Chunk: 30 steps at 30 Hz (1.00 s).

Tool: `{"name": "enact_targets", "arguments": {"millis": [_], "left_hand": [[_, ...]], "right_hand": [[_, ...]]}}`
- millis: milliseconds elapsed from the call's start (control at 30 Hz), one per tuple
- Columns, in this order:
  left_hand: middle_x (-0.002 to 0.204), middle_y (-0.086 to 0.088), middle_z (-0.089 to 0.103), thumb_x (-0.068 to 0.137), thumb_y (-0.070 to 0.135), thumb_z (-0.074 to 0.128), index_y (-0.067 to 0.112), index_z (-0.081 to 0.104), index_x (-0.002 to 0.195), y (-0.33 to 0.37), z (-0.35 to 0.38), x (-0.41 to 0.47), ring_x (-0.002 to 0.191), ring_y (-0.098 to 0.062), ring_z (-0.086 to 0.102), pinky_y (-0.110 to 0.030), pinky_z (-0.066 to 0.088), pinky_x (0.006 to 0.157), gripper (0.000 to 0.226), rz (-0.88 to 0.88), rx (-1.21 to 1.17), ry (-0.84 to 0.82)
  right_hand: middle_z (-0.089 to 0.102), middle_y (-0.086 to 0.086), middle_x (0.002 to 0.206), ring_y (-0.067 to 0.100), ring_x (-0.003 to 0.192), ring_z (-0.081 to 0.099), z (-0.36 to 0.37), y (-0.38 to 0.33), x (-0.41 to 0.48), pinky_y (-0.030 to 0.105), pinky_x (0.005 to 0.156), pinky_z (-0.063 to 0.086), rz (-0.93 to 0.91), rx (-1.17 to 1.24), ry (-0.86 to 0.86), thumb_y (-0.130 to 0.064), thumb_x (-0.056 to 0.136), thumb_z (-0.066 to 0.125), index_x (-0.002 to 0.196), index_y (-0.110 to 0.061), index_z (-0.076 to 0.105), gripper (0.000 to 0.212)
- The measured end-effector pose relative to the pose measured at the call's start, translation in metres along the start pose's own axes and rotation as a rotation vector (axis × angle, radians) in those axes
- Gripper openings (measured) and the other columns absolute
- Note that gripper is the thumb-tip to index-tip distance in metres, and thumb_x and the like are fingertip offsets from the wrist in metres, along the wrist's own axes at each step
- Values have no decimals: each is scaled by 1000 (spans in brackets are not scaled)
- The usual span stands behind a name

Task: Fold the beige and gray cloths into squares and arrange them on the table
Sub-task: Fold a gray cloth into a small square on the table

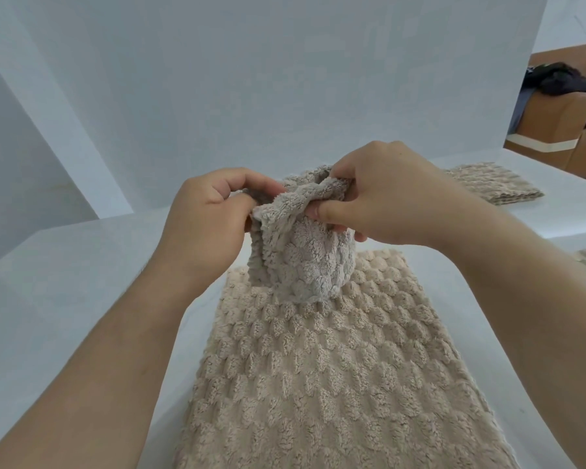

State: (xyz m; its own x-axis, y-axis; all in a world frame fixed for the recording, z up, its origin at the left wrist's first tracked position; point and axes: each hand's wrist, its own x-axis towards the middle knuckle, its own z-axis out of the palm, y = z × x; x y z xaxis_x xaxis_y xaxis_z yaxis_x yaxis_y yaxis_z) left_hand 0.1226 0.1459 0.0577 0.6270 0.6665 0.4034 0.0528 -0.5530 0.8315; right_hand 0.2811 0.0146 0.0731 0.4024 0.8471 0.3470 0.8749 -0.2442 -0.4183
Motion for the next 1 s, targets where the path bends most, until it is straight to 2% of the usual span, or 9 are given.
{"name": "enact_targets", "arguments": {"millis": [167,233,300,433,567,667,767,867,1000], "left_hand": [[77,-11,70,86,53,61,26,80,90,2,-1,-4,70,-27,59,-39,54,68,33,41,18,-66],[77,3,72,71,67,74,36,78,92,2,-1,-6,69,-24,63,-39,54,67,38,83,110,-57],[90,13,73,62,56,89,37,76,93,1,1,-6,73,-8,70,-28,55,68,38,90,149,-48],[84,8,74,71,29,92,38,74,85,-7,2,-3,72,-8,70,-31,58,69,25,105,171,13],[76,2,73,82,34,82,29,76,83,-7,-1,-1,62,-15,63,-33,51,58,8,124,207,81],[84,-21,69,89,38,75,5,74,87,-10,-5,3,76,-37,61,-45,50,67,33,147,255,127],[77,-26,61,92,39,71,-7,68,88,-13,-9,5,65,-34,49,-40,42,58,47,166,275,125],[62,-18,41,92,42,70,-10,64,82,-16,-12,8,55,-19,32,-27,26,52,53,73,191,110],[67,-11,46,85,53,70,3,73,78,-22,-13,12,62,-37,37,-36,36,68,51,12,17,54]], "right_hand": [[73,3,66,18,64,71,0,0,0,44,63,60,19,-15,-5,-56,85,69,71,-18,70,41],[73,3,65,19,63,71,0,0,0,45,61,60,18,-18,1,-54,84,68,69,-17,70,40],[71,3,61,18,60,70,0,0,1,45,60,60,24,-27,12,-54,84,68,66,-17,69,41],[72,2,64,16,59,70,0,1,1,43,62,61,7,-37,-1,-56,85,68,72,-20,70,39],[71,0,61,10,53,69,-3,7,-1,38,64,60,31,-112,-120,-67,87,62,83,-22,66,45],[65,-4,68,16,72,65,-2,13,1,38,70,55,35,-183,-142,-73,87,54,89,-21,60,52],[63,-9,78,11,73,59,-2,14,2,32,63,46,-9,-164,-109,-72,92,41,84,-27,52,47],[66,-9,85,4,68,54,-4,12,2,30,63,45,-58,-98,-32,-69,95,37,88,-25,59,49],[65,9,76,24,70,60,-6,13,3,38,65,50,-99,-76,59,-65,95,47,83,-11,63,57]]}}
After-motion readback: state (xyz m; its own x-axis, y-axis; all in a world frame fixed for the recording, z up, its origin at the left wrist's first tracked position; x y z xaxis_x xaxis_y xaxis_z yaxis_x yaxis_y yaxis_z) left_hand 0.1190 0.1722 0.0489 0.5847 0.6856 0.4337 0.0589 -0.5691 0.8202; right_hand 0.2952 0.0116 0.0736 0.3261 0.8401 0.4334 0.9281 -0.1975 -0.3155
